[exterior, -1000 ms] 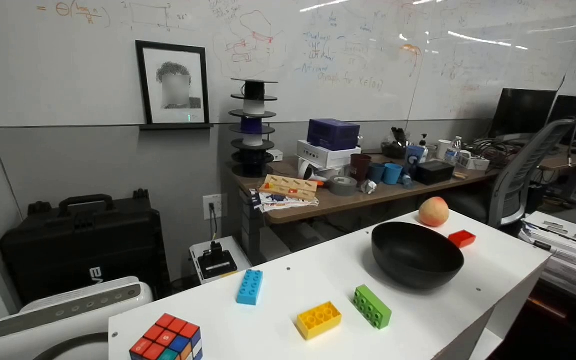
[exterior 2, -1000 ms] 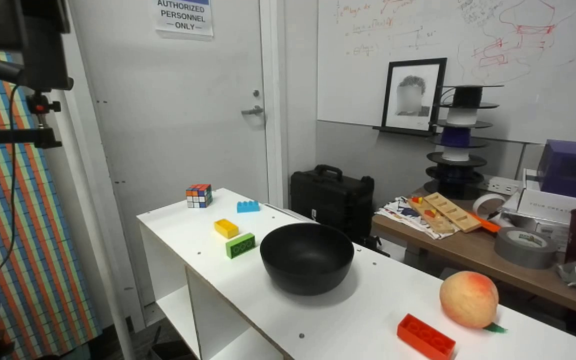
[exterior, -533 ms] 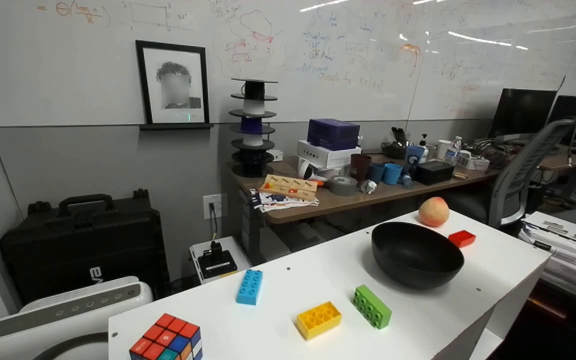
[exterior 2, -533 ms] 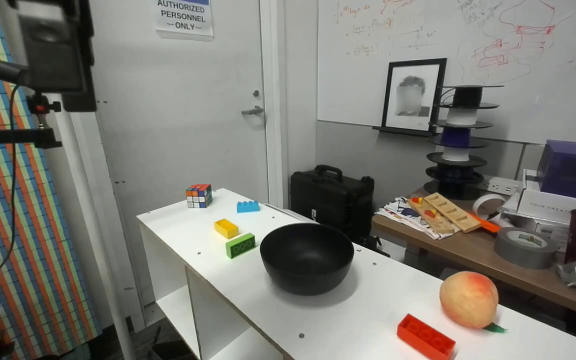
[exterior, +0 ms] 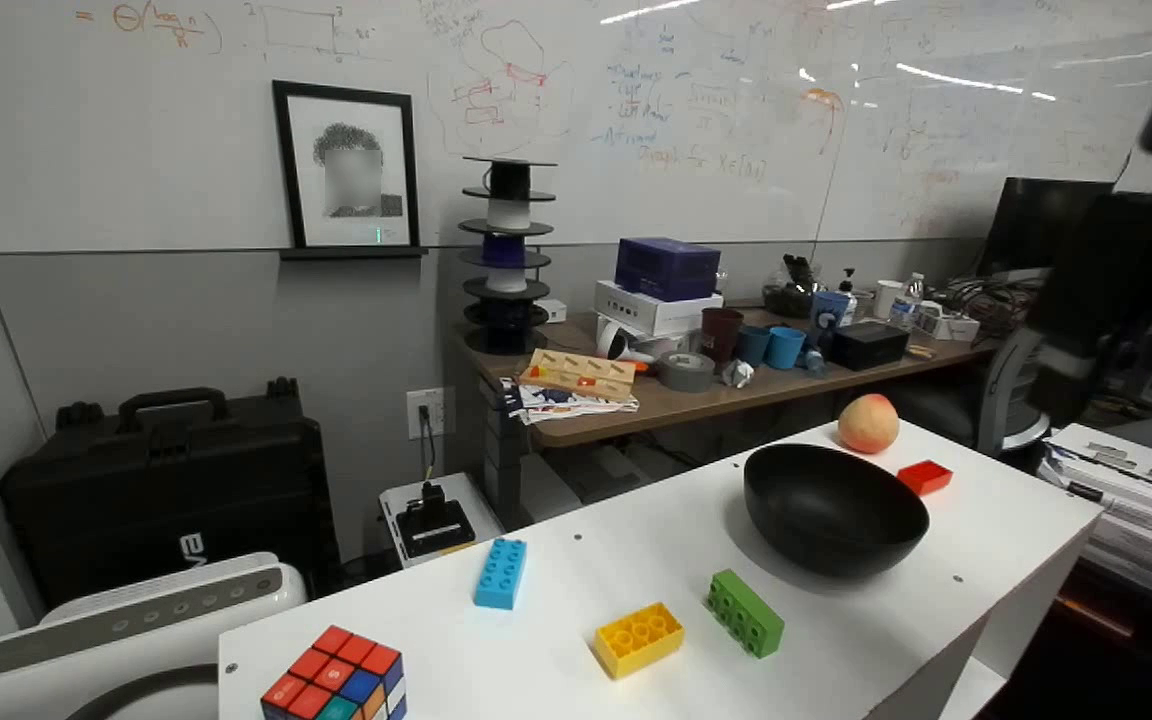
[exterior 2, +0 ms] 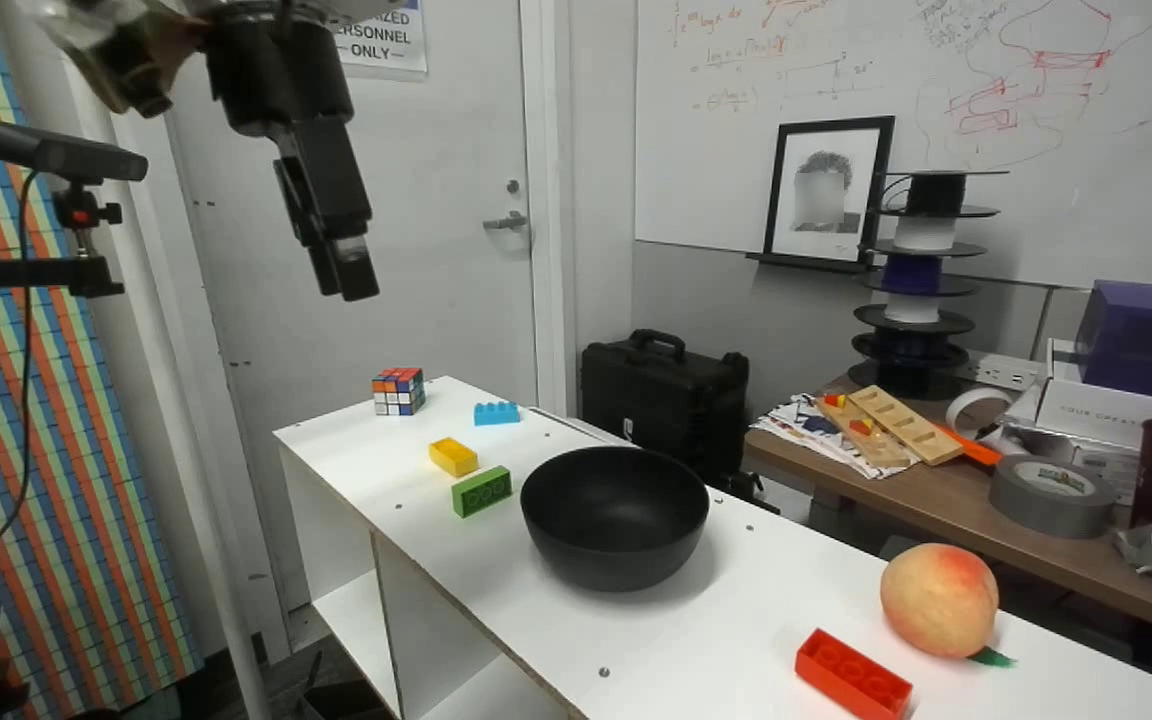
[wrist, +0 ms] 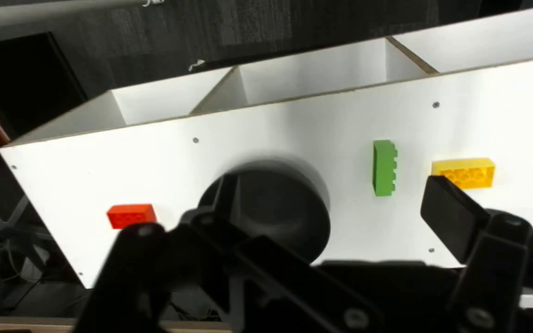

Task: Place the green, yellow, blue and red blocks inside the black bowl

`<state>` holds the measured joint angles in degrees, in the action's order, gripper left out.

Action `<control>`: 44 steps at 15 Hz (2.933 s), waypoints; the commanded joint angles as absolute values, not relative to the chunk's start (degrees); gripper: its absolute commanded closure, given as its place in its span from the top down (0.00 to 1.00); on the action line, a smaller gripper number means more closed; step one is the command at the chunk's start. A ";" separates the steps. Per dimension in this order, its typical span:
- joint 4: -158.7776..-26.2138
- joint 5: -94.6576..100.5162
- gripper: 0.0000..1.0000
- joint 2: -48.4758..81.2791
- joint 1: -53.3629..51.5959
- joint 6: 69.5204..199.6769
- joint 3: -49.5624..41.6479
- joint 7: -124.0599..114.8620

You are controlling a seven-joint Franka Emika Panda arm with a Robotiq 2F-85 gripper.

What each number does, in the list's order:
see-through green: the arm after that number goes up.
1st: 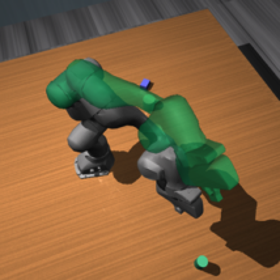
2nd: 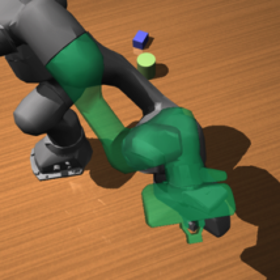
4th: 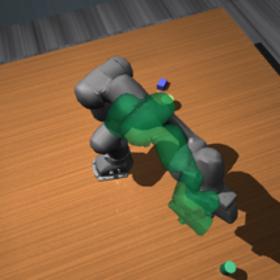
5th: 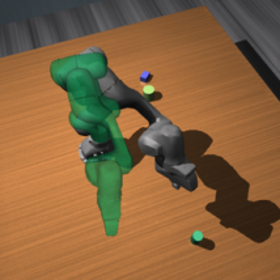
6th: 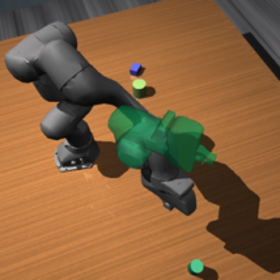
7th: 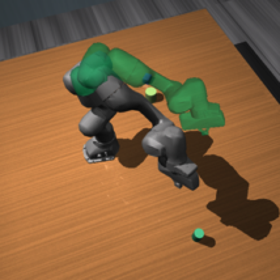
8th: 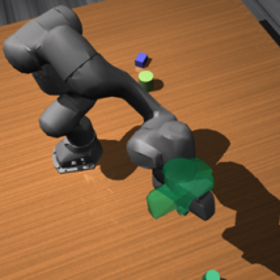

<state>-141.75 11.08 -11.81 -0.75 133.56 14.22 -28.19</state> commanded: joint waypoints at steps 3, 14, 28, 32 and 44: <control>-130.39 10.88 1.00 6.57 -2.35 141.82 11.00 -26.51; -112.63 5.43 1.00 29.07 -10.20 138.19 5.32 -20.59; -101.63 9.28 0.66 43.32 -17.97 136.86 -1.12 -23.88; -101.78 9.55 0.35 43.07 -18.60 136.09 -1.25 -23.75; -110.08 -0.73 0.07 29.94 -10.92 131.24 -0.76 -25.72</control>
<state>-105.37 4.32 37.28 -14.51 130.78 -1.73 -25.92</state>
